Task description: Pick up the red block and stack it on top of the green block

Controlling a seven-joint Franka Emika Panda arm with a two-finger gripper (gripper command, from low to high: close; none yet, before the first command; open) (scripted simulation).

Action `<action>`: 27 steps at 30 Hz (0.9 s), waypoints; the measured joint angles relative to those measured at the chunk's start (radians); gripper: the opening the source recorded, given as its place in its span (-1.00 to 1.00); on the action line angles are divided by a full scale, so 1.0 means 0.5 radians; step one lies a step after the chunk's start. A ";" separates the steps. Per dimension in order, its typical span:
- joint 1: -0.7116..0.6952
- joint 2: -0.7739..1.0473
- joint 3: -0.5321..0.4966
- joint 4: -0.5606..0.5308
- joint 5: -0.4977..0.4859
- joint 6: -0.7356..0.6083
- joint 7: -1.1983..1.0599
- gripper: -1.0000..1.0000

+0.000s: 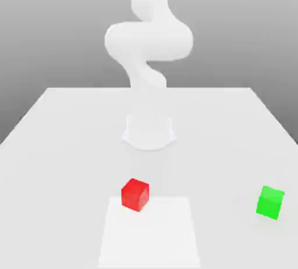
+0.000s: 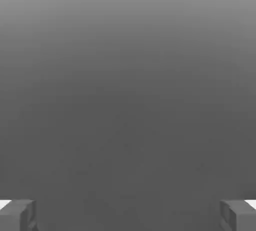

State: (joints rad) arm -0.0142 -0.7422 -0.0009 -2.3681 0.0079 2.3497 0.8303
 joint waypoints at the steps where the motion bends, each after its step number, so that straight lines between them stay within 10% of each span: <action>1: -0.015 0.057 0.002 -0.066 0.008 0.048 0.029 0.00; 16: -0.239 1.003 0.104 -1.074 0.052 0.824 0.564 0.00; 23: -0.224 1.732 0.039 -1.125 -0.054 1.411 0.727 0.00; 24: -0.211 1.795 0.026 -1.117 -0.050 1.465 0.725 -1.00; 27: -0.211 1.795 0.026 -1.117 -0.053 1.466 0.727 -1.00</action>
State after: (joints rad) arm -0.1198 0.1551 0.0123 -2.9266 -0.0184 3.0825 1.1938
